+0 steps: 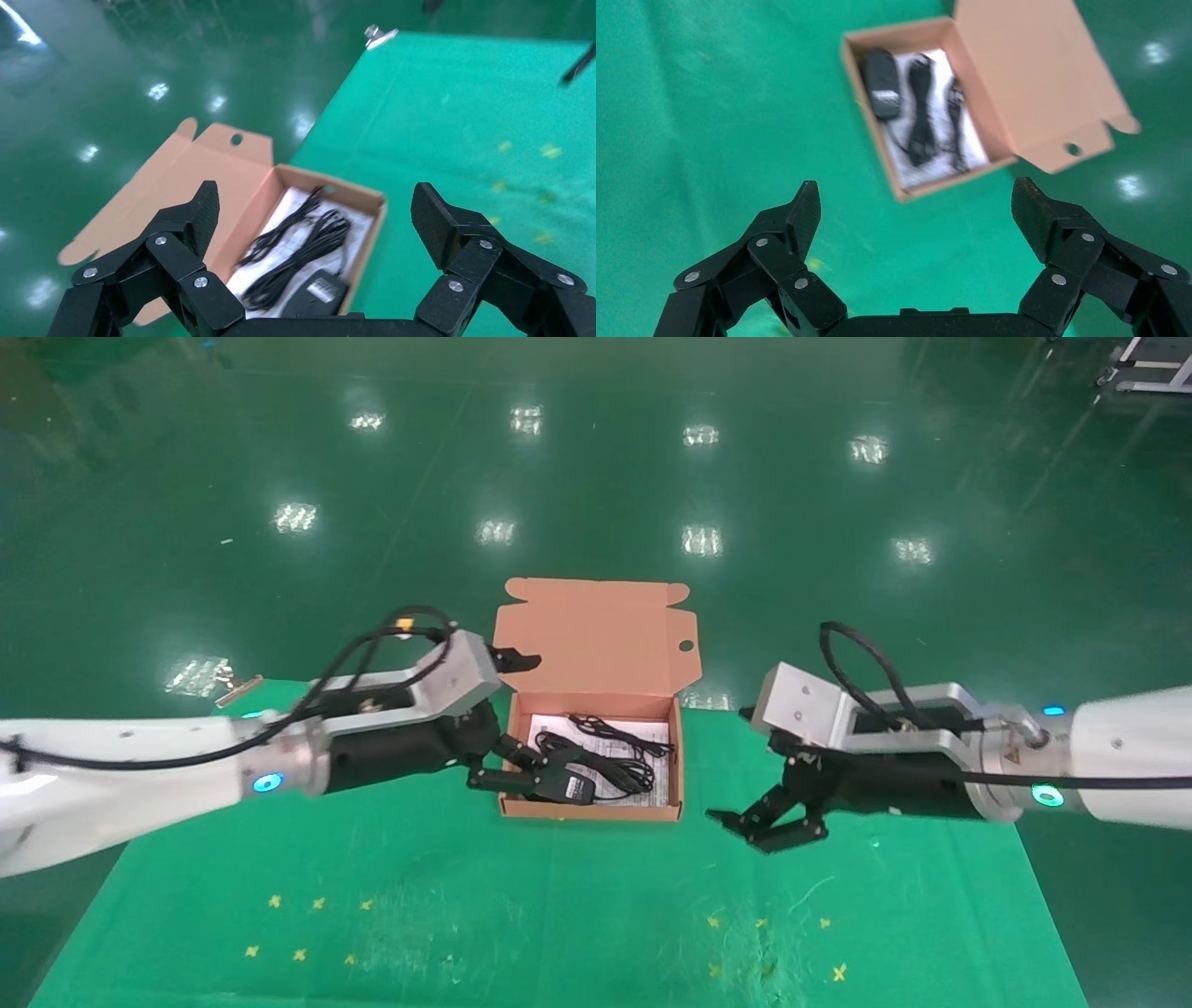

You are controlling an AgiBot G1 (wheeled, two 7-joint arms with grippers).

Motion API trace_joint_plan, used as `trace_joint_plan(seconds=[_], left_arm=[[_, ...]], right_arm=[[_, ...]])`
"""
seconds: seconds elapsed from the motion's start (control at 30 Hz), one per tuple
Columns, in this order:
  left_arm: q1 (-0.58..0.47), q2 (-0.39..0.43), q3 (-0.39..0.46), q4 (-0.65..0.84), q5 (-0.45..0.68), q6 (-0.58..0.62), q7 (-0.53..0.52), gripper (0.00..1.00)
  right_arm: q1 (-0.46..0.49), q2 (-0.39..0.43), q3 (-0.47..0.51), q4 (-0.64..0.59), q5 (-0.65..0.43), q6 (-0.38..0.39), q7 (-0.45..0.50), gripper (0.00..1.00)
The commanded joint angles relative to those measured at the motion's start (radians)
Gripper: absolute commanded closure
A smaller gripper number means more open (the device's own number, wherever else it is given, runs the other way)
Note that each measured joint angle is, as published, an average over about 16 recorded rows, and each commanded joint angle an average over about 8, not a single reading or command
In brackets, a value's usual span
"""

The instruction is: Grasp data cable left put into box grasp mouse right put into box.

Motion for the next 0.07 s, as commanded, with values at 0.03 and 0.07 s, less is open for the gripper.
trace_joint_plan(seconds=[0.03, 0.07], left_arm=[[0.028, -0.039, -0.041, -0.037, -0.046, 0.058, -0.025, 0.0], [0.032, -0.045, -0.046, -0.042, -0.053, 0.066, -0.029, 0.0]], right_arm=[[-0.05, 0.011, 0.071, -0.002, 0.073, -0.051, -0.033, 0.0], [-0.057, 0.012, 0.081, -0.003, 0.083, -0.059, -0.037, 0.0]])
